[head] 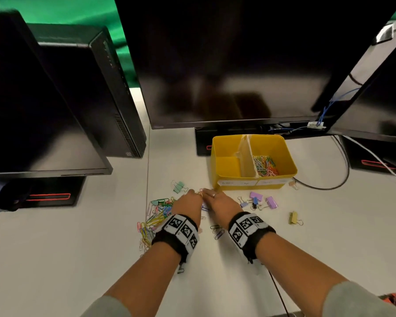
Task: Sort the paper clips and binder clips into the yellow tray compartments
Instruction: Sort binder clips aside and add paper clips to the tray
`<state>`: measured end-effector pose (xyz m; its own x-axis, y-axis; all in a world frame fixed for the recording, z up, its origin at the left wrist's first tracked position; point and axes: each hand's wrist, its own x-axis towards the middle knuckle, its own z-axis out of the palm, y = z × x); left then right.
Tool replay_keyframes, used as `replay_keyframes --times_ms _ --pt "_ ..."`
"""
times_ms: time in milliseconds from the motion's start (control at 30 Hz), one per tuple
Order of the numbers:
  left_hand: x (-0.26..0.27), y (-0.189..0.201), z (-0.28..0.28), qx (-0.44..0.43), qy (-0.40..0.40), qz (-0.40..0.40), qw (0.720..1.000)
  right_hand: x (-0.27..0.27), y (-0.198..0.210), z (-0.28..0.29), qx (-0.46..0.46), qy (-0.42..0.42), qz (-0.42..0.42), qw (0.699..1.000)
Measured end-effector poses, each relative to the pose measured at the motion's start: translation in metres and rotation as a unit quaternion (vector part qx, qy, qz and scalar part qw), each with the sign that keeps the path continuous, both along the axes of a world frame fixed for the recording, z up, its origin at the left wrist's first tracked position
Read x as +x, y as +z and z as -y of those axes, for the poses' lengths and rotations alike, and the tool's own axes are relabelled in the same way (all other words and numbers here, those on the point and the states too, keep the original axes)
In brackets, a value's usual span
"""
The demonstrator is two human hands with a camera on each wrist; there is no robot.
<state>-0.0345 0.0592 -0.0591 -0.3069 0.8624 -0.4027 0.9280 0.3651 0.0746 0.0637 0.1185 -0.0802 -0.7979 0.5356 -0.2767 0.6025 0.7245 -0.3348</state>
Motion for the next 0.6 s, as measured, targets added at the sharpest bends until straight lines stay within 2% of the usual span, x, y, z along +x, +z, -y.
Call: replay_keyframes --times_ms 200,267,333,433,533,600 --pt "-0.006 -0.005 -0.001 0.015 -0.013 0.024 1.0 0.036 0.006 0.024 0.049 0.024 0.079 0.995" --pt "-0.008 -0.006 -0.001 0.004 -0.013 0.039 0.999 0.052 0.005 0.035 0.028 0.021 0.055 0.998" --pt "-0.01 -0.004 -0.001 0.007 -0.002 0.05 0.999 0.064 -0.003 0.043 0.004 0.003 -0.012 1.0" --pt "-0.019 0.004 -0.008 0.059 0.034 0.075 0.995 0.065 -0.013 0.044 0.006 -0.021 -0.069 0.997" --pt "-0.03 0.015 -0.016 0.089 0.063 0.102 0.989 0.045 -0.004 0.043 -0.002 -0.011 -0.086 0.996" --pt "-0.033 0.018 -0.017 0.088 0.066 0.103 0.989 0.031 0.0 0.041 -0.008 0.013 -0.065 0.998"
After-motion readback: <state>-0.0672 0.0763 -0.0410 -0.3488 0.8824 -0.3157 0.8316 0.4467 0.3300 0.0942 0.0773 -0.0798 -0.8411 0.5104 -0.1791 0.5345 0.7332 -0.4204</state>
